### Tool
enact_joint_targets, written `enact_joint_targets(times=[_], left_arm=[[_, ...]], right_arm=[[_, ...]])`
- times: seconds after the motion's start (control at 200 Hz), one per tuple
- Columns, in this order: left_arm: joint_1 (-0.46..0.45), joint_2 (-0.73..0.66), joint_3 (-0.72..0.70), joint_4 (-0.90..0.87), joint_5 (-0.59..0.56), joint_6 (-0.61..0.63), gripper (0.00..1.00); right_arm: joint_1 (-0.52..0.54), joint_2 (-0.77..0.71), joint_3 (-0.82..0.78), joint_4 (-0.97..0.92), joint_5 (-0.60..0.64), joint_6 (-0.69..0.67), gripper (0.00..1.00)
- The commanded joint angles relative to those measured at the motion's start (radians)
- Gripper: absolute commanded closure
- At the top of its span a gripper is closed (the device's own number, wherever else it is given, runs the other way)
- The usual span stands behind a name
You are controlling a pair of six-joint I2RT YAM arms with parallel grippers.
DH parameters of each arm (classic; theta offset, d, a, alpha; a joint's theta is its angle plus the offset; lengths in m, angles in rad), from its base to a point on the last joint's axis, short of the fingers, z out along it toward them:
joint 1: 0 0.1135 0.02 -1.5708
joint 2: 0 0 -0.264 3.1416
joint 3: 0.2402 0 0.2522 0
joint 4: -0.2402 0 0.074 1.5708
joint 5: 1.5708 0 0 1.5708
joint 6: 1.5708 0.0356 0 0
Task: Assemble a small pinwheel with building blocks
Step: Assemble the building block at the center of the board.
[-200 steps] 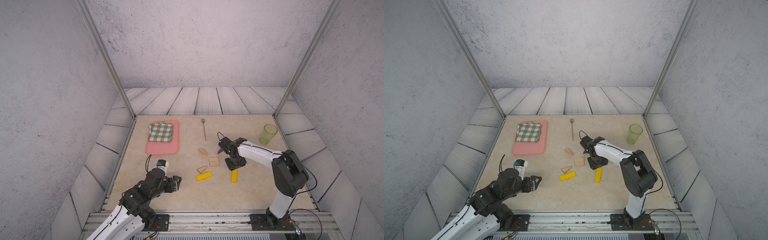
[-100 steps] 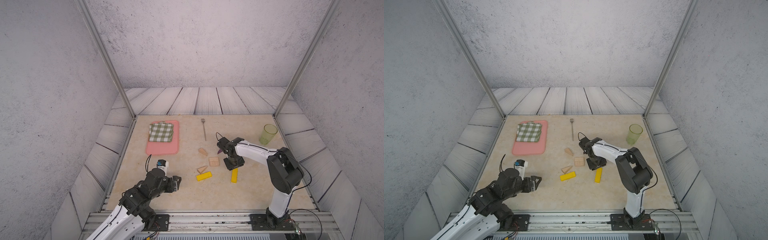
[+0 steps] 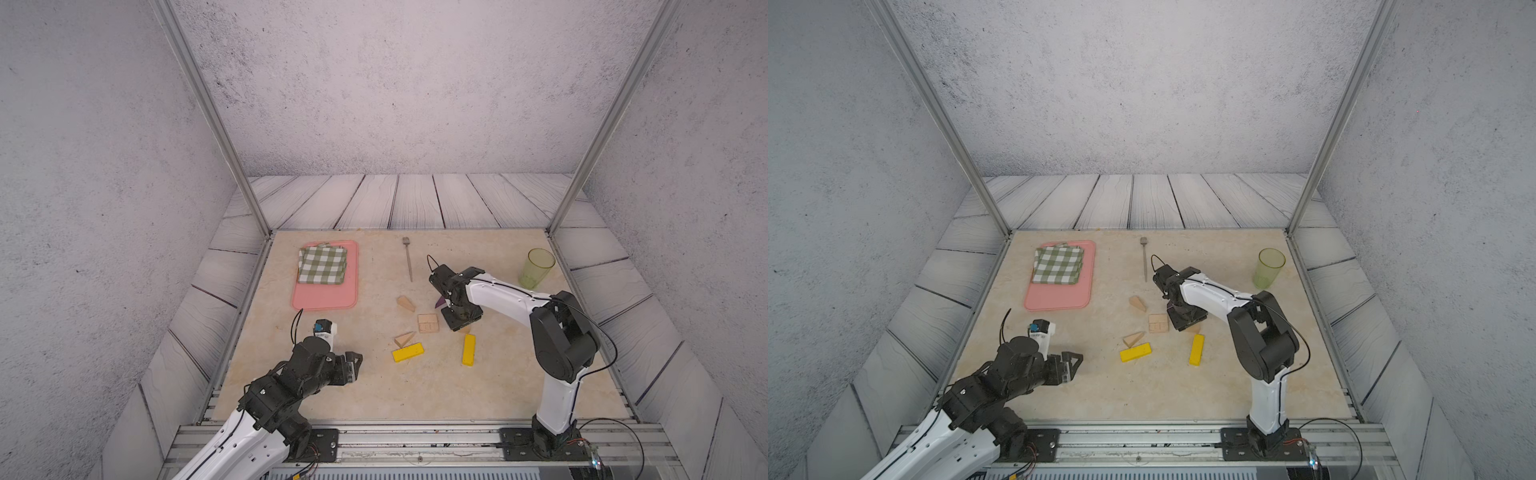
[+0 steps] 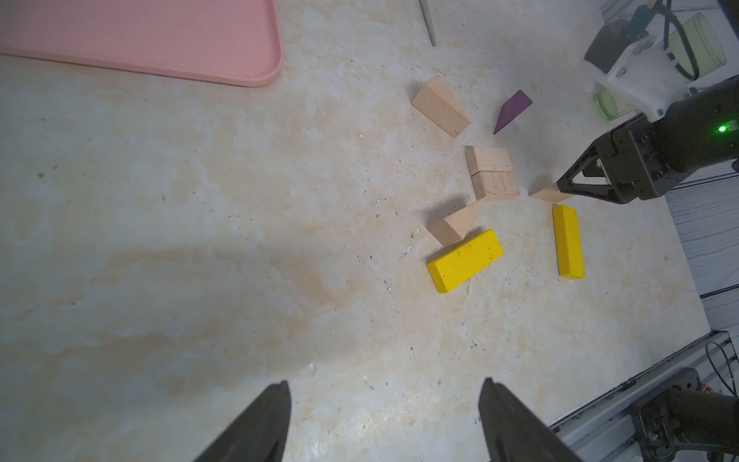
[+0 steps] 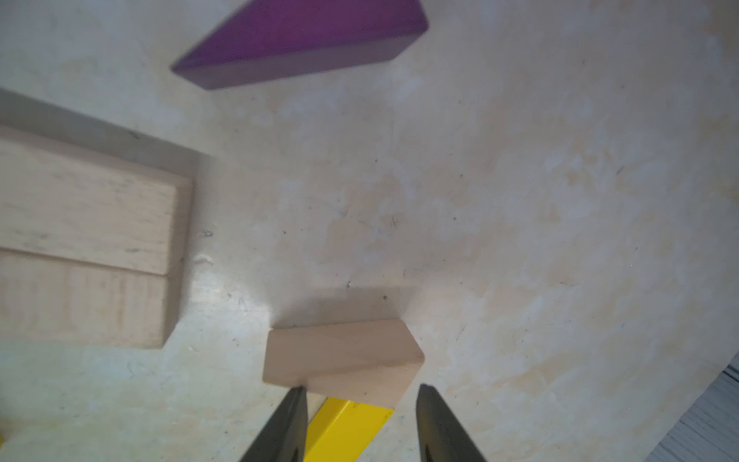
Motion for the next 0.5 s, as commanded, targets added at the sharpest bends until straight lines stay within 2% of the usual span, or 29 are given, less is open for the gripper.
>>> enact_joint_targets(times=[0.0,0.305,0.49], left_arm=[[0.005,-0.004,-0.009,-0.013,-0.008,-0.009,0.19],[0.004,0.005,-0.008,-0.013,-0.01,-0.009,0.19],[0.006,0.01,-0.006,-0.013,-0.009,-0.009,0.19]], right_arm=[[0.005,0.039,0.006,0.008,0.014,-0.141,0.5],[0.004,-0.03,-0.015,0.061,-0.1,-0.238,0.49],[0.004,-0.081,-0.049,0.079,-0.127,-0.275,0.49]])
